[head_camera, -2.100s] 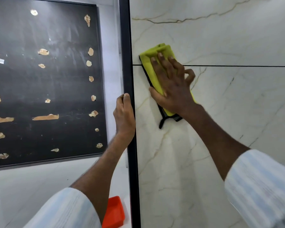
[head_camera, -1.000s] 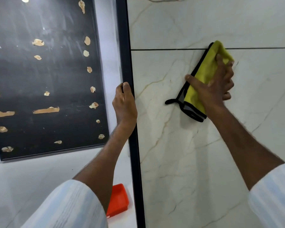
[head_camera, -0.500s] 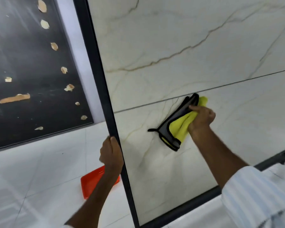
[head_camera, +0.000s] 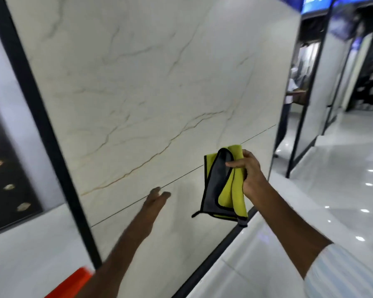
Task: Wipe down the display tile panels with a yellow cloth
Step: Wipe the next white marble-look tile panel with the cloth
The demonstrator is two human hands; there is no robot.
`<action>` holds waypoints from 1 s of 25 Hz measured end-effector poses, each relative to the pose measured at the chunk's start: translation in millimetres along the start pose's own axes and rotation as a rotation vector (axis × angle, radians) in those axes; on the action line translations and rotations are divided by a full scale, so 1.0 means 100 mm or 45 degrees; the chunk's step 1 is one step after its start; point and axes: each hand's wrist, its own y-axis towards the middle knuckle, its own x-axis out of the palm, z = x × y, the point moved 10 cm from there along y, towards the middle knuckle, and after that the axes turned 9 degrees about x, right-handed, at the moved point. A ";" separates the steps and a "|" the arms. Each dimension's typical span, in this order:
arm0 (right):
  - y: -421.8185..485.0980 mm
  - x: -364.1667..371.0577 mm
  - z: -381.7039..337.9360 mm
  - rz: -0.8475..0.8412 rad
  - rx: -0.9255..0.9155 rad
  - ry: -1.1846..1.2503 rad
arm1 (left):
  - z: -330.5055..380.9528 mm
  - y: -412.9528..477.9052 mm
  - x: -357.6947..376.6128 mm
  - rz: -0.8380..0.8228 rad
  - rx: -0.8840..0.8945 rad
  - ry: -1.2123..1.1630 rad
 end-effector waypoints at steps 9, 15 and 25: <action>-0.57 -1.51 -1.46 -0.286 -0.147 0.047 | 1.24 0.07 3.38 -0.768 0.348 -0.057; -0.54 -2.94 -2.28 -0.110 -0.188 0.034 | 1.88 0.45 4.42 -0.629 0.661 -0.180; -0.22 -4.33 -3.11 -0.010 0.087 -1.254 | 2.45 0.88 6.53 -0.886 1.113 0.173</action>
